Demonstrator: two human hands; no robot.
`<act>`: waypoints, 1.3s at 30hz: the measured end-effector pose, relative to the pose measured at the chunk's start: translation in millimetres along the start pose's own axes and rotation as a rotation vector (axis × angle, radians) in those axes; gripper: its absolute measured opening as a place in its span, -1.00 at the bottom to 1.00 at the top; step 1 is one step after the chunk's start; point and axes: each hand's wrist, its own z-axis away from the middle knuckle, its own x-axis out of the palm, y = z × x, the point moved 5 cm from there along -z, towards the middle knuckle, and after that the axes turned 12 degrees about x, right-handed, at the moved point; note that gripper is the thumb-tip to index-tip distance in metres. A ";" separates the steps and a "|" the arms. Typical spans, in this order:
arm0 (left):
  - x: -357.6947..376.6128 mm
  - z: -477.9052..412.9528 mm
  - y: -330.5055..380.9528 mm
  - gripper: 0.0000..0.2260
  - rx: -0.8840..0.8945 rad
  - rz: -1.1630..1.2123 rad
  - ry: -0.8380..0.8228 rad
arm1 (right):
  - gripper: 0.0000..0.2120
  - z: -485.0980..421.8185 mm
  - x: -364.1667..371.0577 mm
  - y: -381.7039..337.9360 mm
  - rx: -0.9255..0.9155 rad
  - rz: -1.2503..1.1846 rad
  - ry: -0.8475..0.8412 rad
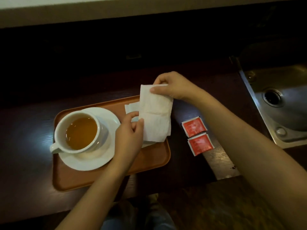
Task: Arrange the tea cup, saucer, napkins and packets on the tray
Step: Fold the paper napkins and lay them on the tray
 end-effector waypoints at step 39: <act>17.1 35.8 4.7 -0.77 0.383 -0.489 -0.157 | -0.81 54.0 8.6 45.2 -0.007 0.151 0.284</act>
